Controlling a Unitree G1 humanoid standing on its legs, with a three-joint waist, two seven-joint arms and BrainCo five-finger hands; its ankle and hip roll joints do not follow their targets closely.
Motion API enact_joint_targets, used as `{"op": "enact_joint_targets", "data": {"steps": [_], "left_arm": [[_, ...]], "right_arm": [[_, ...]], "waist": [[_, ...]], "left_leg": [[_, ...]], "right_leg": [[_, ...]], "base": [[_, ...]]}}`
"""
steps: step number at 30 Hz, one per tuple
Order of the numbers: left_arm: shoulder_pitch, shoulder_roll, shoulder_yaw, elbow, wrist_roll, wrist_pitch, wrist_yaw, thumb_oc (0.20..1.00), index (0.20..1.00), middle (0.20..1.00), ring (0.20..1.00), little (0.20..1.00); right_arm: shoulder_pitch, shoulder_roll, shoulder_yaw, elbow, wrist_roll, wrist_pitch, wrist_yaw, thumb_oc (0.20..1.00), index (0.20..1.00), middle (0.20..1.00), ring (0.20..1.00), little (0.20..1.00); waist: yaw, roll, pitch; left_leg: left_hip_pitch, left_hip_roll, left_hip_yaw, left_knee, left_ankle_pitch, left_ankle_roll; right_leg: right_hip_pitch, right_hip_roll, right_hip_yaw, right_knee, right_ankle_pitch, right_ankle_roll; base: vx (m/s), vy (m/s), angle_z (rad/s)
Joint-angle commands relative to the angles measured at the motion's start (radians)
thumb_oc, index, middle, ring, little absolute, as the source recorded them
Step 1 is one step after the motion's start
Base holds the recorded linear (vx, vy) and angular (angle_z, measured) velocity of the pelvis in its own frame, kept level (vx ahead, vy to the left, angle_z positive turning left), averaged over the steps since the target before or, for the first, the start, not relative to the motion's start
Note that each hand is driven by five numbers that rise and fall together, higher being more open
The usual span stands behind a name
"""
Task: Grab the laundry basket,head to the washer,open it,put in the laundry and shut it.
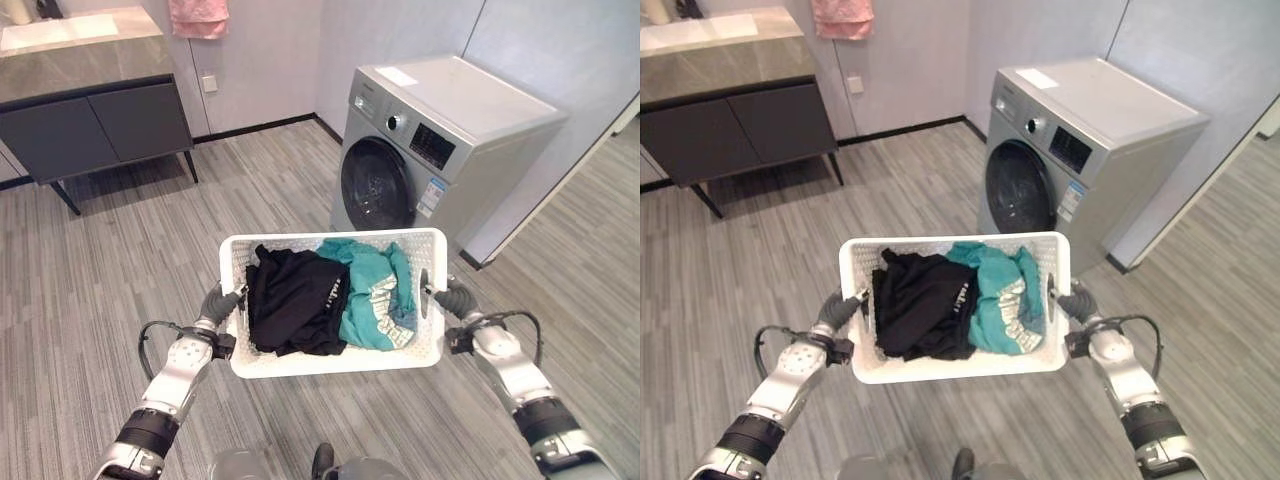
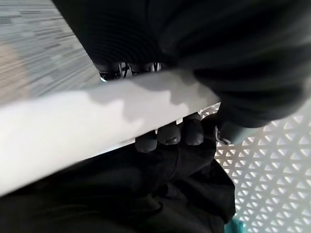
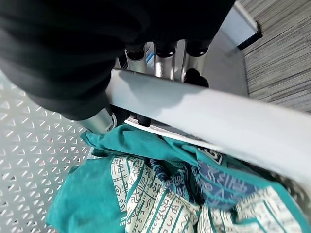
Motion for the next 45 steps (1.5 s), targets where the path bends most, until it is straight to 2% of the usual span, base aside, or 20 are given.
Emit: {"op": "enact_joint_targets", "data": {"steps": [1, 3, 7, 15, 19, 20, 22, 24, 25, 27, 28, 29, 30, 31, 35, 36, 38, 42, 43, 45], "left_arm": [[0.031, 0.101, 0.162, 0.015, -0.049, -0.055, 0.085, 0.200, 0.200, 0.200, 0.200, 0.200], [0.034, 0.084, 0.153, 0.010, -0.035, -0.057, 0.079, 0.200, 0.200, 0.200, 0.200, 0.200], [0.074, 0.073, 0.154, 0.019, -0.005, -0.052, 0.064, 0.200, 0.200, 0.200, 0.200, 0.200], [0.116, 0.106, 0.193, 0.039, 0.006, -0.043, 0.055, 0.200, 0.200, 0.200, 0.200, 0.200], [0.127, 0.139, 0.229, 0.036, 0.001, -0.042, 0.057, 0.200, 0.200, 0.200, 0.200, 0.200], [0.142, 0.152, 0.253, 0.022, -0.004, -0.037, 0.059, 0.200, 0.200, 0.200, 0.200, 0.200], [0.131, 0.156, 0.256, 0.016, -0.015, -0.040, 0.070, 0.200, 0.200, 0.200, 0.200, 0.200], [0.118, 0.158, 0.249, 0.022, -0.022, -0.041, 0.075, 0.200, 0.200, 0.200, 0.200, 0.200], [0.109, 0.160, 0.243, 0.020, -0.028, -0.041, 0.077, 0.200, 0.200, 0.200, 0.200, 0.200], [0.100, 0.161, 0.237, 0.005, -0.027, -0.043, 0.076, 0.200, 0.200, 0.200, 0.200, 0.200], [0.086, 0.165, 0.221, -0.001, -0.032, -0.048, 0.076, 0.200, 0.200, 0.200, 0.200, 0.200], [0.086, 0.165, 0.221, -0.001, -0.032, -0.048, 0.076, 0.200, 0.200, 0.200, 0.200, 0.200], [0.074, 0.170, 0.209, 0.001, -0.040, -0.058, 0.084, 0.200, 0.200, 0.200, 0.200, 0.200], [0.073, 0.170, 0.206, 0.000, -0.046, -0.062, 0.087, 0.200, 0.200, 0.200, 0.200, 0.200], [0.072, 0.166, 0.195, 0.004, -0.060, -0.073, 0.099, 0.200, 0.200, 0.200, 0.200, 0.200], [0.078, 0.162, 0.196, -0.001, -0.070, -0.076, 0.096, 0.200, 0.200, 0.200, 0.200, 0.200], [0.070, 0.155, 0.176, 0.007, -0.061, -0.074, 0.097, 0.200, 0.200, 0.200, 0.200, 0.200], [0.084, 0.166, 0.177, -0.003, -0.060, -0.064, 0.098, 0.200, 0.200, 0.200, 0.200, 0.200], [0.084, 0.166, 0.178, -0.003, -0.060, -0.064, 0.098, 0.200, 0.200, 0.200, 0.200, 0.200], [0.110, 0.176, 0.191, -0.019, -0.059, -0.064, 0.094, 0.200, 0.200, 0.200, 0.200, 0.200]], "right_arm": [[0.070, -0.109, -0.166, -0.001, 0.069, -0.062, -0.046, 0.200, 0.200, 0.200, 0.200, 0.200], [0.084, -0.095, -0.185, 0.019, 0.065, -0.069, -0.058, 0.200, 0.200, 0.200, 0.200, 0.200], [0.151, -0.034, -0.231, 0.043, 0.069, -0.082, -0.073, 0.200, 0.200, 0.200, 0.200, 0.200], [0.192, -0.009, -0.252, 0.057, 0.064, -0.078, -0.063, 0.200, 0.200, 0.200, 0.200, 0.200], [0.197, -0.026, -0.258, 0.041, 0.071, -0.078, -0.054, 0.200, 0.200, 0.200, 0.200, 0.200], [0.197, -0.039, -0.261, 0.013, 0.079, -0.080, -0.048, 0.200, 0.200, 0.200, 0.200, 0.200], [0.181, -0.052, -0.255, -0.003, 0.085, -0.086, -0.049, 0.200, 0.200, 0.200, 0.200, 0.200], [0.177, -0.059, -0.256, -0.005, 0.088, -0.087, -0.053, 0.200, 0.200, 0.200, 0.200, 0.200], [0.176, -0.065, -0.261, -0.010, 0.093, -0.085, -0.056, 0.200, 0.200, 0.200, 0.200, 0.200], [0.166, -0.083, -0.264, -0.016, 0.095, -0.085, -0.058, 0.200, 0.200, 0.200, 0.200, 0.200], [0.149, -0.096, -0.269, -0.012, 0.104, -0.095, -0.065, 0.200, 0.200, 0.200, 0.200, 0.200], [0.149, -0.096, -0.269, -0.012, 0.104, -0.095, -0.065, 0.200, 0.200, 0.200, 0.200, 0.200], [0.123, -0.106, -0.262, 0.000, 0.106, -0.101, -0.073, 0.200, 0.200, 0.200, 0.200, 0.200], [0.110, -0.109, -0.256, 0.004, 0.107, -0.103, -0.076, 0.200, 0.200, 0.200, 0.200, 0.200], [0.077, -0.119, -0.249, 0.022, 0.115, -0.109, -0.085, 0.200, 0.200, 0.200, 0.200, 0.200], [0.080, -0.122, -0.250, 0.017, 0.112, -0.105, -0.083, 0.200, 0.200, 0.200, 0.200, 0.200], [0.098, -0.103, -0.268, 0.018, 0.105, -0.100, -0.089, 0.200, 0.200, 0.200, 0.200, 0.200], [0.065, -0.065, -0.242, 0.065, 0.095, -0.088, -0.092, 0.200, 0.200, 0.200, 0.200, 0.200], [0.064, -0.065, -0.241, 0.065, 0.095, -0.088, -0.092, 0.200, 0.200, 0.200, 0.200, 0.200], [0.052, -0.058, -0.232, 0.071, 0.082, -0.087, -0.091, 0.200, 0.200, 0.200, 0.200, 0.200]], "waist": [[0.038, 0.015, -0.082], [0.022, 0.032, -0.082], [0.006, 0.030, -0.078], [0.006, 0.019, -0.082], [0.012, 0.004, -0.074], [0.039, -0.003, -0.047], [0.061, -0.011, -0.018], [0.059, -0.015, -0.014], [0.060, -0.018, -0.014], [0.074, -0.020, -0.019], [0.078, -0.024, -0.026], [0.079, -0.026, -0.026], [0.095, -0.025, -0.027], [0.102, -0.022, -0.028], [0.117, -0.012, -0.032], [0.111, -0.004, -0.039], [0.113, -0.009, -0.050], [0.109, 0.001, -0.045], [0.109, 0.001, -0.048], [0.111, 0.012, -0.047]], "left_leg": [[-0.019, -0.085, 0.047, -0.104, -0.109, 0.102], [0.012, -0.061, 0.092, -0.201, -0.135, 0.092], [0.041, -0.078, 0.090, -0.342, -0.081, 0.077], [0.078, -0.078, 0.105, -0.388, -0.067, 0.070], [0.059, -0.008, 0.113, -0.238, -0.054, 0.042], [-0.026, 0.028, 0.063, -0.011, 0.032, 0.030], [-0.124, 0.009, -0.012, 0.176, 0.061, 0.040], [-0.158, 0.011, -0.018, 0.210, 0.058, 0.046], [-0.171, 0.007, -0.016, 0.187, 0.045, 0.052], [-0.199, -0.047, -0.033, 0.080, -0.014, 0.069], [-0.223, -0.070, -0.054, -0.094, -0.025, 0.071], [-0.219, -0.072, -0.052, -0.101, -0.021, 0.071], [-0.236, -0.065, -0.098, -0.240, 0.047, 0.044], [-0.230, -0.059, -0.125, -0.301, 0.076, 0.034], [-0.256, -0.030, -0.186, -0.353, 0.121, 0.010], [-0.242, -0.010, -0.169, -0.367, 0.118, 0.012], [-0.255, -0.062, -0.126, -0.253, 0.064, 0.033], [-0.175, -0.118, -0.041, -0.244, -0.013, 0.120], [-0.177, -0.118, -0.040, -0.248, -0.009, 0.121], [-0.126, -0.150, -0.018, -0.266, -0.040, 0.157]], "right_leg": [[-0.007, -0.077, 0.077, -0.080, -0.035, 0.148], [0.000, -0.073, 0.068, -0.106, -0.045, 0.164], [-0.010, -0.093, 0.040, -0.148, 0.003, 0.171], [-0.014, -0.102, 0.037, -0.132, 0.001, 0.175], [-0.002, -0.064, 0.046, -0.092, -0.049, 0.147], [0.033, -0.030, 0.056, -0.089, -0.065, 0.113], [0.051, -0.012, 0.055, -0.085, -0.072, 0.093], [0.059, -0.009, 0.046, -0.086, -0.078, 0.090], [0.061, -0.010, 0.045, -0.085, -0.083, 0.092], [0.065, -0.018, 0.053, -0.092, -0.092, 0.104], [0.073, -0.022, 0.059, -0.097, -0.111, 0.115], [0.073, -0.024, 0.059, -0.097, -0.111, 0.115], [0.097, -0.022, 0.068, -0.098, -0.133, 0.123], [0.109, -0.020, 0.077, -0.096, -0.142, 0.125], [0.152, -0.047, 0.104, -0.090, -0.169, 0.142], [0.166, -0.057, 0.110, -0.081, -0.180, 0.150], [0.183, -0.116, 0.124, 0.017, -0.195, 0.170], [0.020, -0.183, 0.122, 0.361, -0.063, 0.208], [0.015, -0.182, 0.124, 0.362, -0.061, 0.208], [-0.011, -0.213, 0.097, 0.428, -0.024, 0.209]], "base": [[-0.03, 0.057, 0.19], [-0.01, 0.047, 0.19], [-0.04, 0.055, 0.23], [0.02, 0.018, 0.13], [0.09, -0.134, 0.15], [0.10, -0.239, 0.25], [0.05, -0.142, -0.14], [0.07, -0.019, -0.25], [0.15, 0.055, -0.02], [0.22, 0.176, 0.06], [0.22, 0.172, -0.06], [0.33, 0.240, 0.04], [0.28, 0.193, 0.03], [0.41, 0.286, -0.12], [0.29, 0.257, -0.44], [0.28, 0.269, -0.28], [0.57, 0.563, -0.34], [0.31, 0.398, -0.37], [0.18, 0.226, -0.50], [0.26, 0.256, -0.30]]}}
